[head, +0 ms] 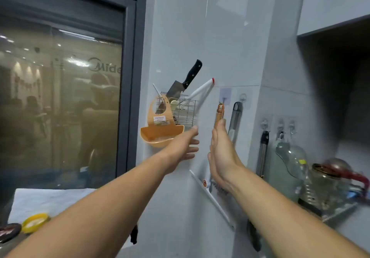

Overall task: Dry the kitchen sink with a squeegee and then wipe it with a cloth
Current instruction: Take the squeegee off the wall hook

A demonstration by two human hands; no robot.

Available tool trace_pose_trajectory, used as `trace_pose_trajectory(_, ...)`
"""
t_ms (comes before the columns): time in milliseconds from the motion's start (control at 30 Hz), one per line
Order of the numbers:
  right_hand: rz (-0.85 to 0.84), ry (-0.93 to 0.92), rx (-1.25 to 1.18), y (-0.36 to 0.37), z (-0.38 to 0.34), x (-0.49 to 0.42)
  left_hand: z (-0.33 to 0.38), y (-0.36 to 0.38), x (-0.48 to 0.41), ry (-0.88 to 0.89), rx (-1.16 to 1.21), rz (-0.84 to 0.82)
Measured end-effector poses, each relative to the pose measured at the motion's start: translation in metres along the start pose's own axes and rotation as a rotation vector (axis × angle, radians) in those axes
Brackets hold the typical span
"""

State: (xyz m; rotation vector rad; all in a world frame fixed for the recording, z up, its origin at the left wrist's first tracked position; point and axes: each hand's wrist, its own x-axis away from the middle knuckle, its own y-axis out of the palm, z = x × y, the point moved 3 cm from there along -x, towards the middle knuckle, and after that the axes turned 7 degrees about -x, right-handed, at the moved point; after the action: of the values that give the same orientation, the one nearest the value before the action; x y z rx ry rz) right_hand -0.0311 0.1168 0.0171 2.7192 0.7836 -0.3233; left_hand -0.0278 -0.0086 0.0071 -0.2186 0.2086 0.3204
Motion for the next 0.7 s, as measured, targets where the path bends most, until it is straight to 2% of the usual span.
trace_pose_trajectory(167,0.094,-0.014,-0.016,-0.012,0.010,-0.022,0.008,0.016,-0.028,-0.022,0.020,-0.123)
trace_pose_trajectory(333,0.094,-0.048,-0.099,-0.027,0.024,-0.033,0.009,0.019,-0.045,-0.002,0.027,-0.214)
trace_pose_trajectory(467,0.070,-0.056,-0.075,-0.028,0.031,-0.041,0.005,0.023,-0.049,-0.001,-0.003,-0.283)
trace_pose_trajectory(700,0.073,-0.065,-0.042,-0.025,0.029,-0.051,0.000,0.028,-0.051,0.034,0.014,-0.229)
